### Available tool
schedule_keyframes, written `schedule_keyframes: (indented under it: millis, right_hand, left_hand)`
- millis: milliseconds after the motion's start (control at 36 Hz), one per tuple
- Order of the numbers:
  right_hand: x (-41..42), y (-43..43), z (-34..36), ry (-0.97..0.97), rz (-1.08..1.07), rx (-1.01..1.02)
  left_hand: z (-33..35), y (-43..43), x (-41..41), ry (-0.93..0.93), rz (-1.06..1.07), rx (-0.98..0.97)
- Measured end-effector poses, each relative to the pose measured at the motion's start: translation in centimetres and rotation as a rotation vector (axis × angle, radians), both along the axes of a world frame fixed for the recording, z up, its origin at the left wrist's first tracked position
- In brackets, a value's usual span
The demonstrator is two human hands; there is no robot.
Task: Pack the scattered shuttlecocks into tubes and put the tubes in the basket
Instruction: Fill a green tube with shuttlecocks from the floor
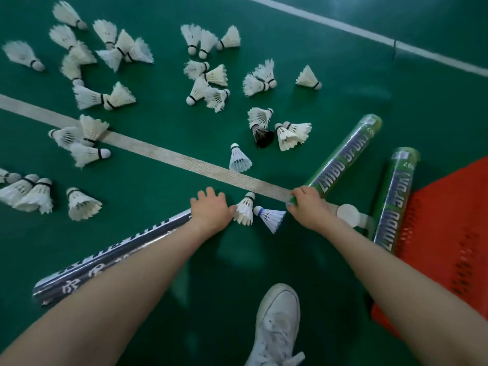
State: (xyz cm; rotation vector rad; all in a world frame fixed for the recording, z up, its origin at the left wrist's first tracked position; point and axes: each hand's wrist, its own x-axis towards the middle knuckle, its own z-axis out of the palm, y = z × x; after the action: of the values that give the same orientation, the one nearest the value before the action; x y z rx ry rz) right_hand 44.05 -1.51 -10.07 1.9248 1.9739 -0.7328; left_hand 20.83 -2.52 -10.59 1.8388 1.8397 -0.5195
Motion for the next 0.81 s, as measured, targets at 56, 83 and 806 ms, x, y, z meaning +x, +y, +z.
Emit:
schedule_keyframes:
  millis: [56, 83, 806]
  right_hand:
    - [0.8, -0.4, -1.2, 0.081, -0.090, 0.082]
    - [1.0, -0.5, -1.6, 0.129, -0.158, 0.139]
    - [-4.1, 0.8, 4.9, 1.302, -1.026, 0.174]
  left_hand:
    - [-0.5, 0.5, 0.9, 0.021, -0.039, 0.042]
    - [-0.7, 0.8, 1.5, 0.015, -0.054, 0.050]
    - [8.2, 5.4, 8.4, -0.920, 0.479, 0.077]
